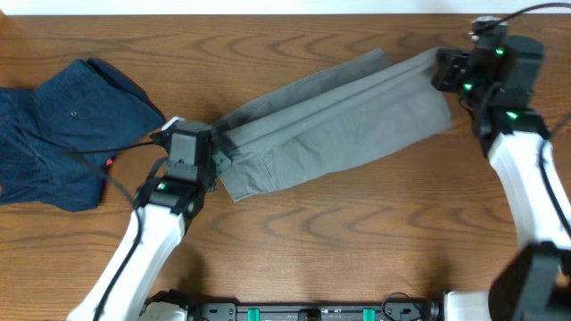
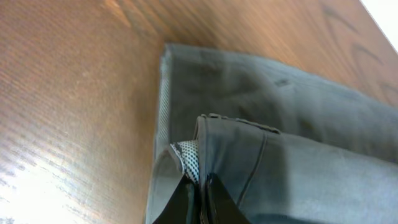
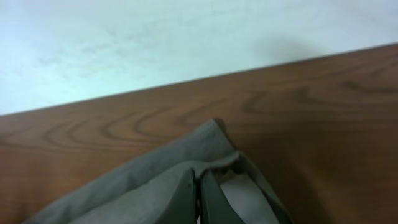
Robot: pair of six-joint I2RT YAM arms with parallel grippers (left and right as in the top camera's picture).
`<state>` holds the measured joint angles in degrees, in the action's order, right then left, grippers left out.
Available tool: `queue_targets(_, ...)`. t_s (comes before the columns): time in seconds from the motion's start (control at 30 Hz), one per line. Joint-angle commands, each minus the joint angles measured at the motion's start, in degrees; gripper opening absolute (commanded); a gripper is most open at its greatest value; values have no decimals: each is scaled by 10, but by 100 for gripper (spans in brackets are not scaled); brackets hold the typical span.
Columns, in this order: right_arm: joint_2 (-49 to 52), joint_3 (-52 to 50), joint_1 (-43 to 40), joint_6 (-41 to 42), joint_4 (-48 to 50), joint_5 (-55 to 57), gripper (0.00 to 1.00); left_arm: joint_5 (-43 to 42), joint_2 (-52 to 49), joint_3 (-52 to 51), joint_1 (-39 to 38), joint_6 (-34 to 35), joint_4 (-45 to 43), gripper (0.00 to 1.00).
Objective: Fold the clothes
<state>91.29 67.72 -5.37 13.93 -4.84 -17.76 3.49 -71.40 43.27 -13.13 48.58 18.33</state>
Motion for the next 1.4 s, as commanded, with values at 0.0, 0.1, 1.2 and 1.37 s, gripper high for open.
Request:
queue_targets(0.0,56,11,16,-7,43,40,1,78,-55,7,10,32,-38,6)
queue_targets(0.1,111,11,32,-7,107,35,1,77,-98,7,10,32,-84,6)
queue_targets(1.2,214,7,11,-96,-46,17,30,-158,-209,12,1,-59,-146,42)
queue_targets(1.37,235,7,12,-99,-77,29,27,-162,-271,12,-6,-59,-141,42)
